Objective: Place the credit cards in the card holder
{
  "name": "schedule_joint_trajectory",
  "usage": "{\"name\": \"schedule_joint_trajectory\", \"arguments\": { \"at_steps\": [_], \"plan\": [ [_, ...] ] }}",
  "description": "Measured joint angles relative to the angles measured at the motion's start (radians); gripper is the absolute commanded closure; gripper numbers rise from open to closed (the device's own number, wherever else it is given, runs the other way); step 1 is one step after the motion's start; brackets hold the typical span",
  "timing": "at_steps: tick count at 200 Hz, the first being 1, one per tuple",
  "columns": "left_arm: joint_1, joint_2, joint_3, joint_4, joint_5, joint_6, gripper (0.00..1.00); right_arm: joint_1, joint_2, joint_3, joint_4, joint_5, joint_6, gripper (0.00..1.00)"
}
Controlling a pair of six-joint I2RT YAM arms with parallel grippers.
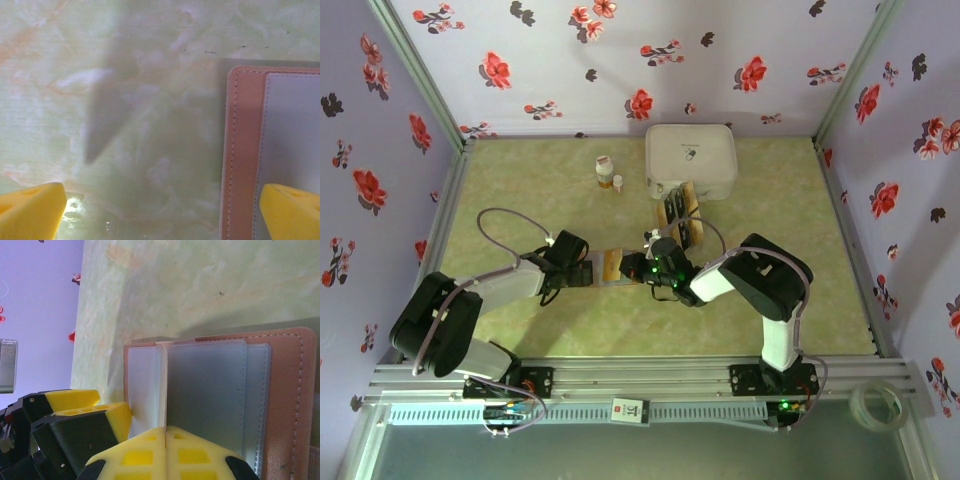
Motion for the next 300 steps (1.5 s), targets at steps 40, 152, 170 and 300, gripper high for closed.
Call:
{"name": "schedule_joint_trajectory", "arguments": {
  "at_steps": [40, 152, 170, 300],
  "plan": [
    [-0.001, 0.0, 0.0, 0.0, 0.0, 0.0, 0.0, 0.0, 0.002, 0.0, -0.001, 0.0, 0.008, 1.0],
    [-0.002, 0.002, 0.0, 0.004, -0.001, 0.0, 0.0, 0.0, 0.021, 0.028, -0.017, -0.005, 0.015, 1.0],
    [-0.003, 0.002, 0.0, 0.004, -0.003, 0.0, 0.0, 0.0, 0.022, 0.034, -0.021, -0.01, 0.015, 1.0],
    [-0.003, 0.003, -0.001, 0.006, -0.004, 0.0, 0.0, 0.0, 0.034, 0.039, -0.027, -0.028, 0.018, 1.0]
  ]
}}
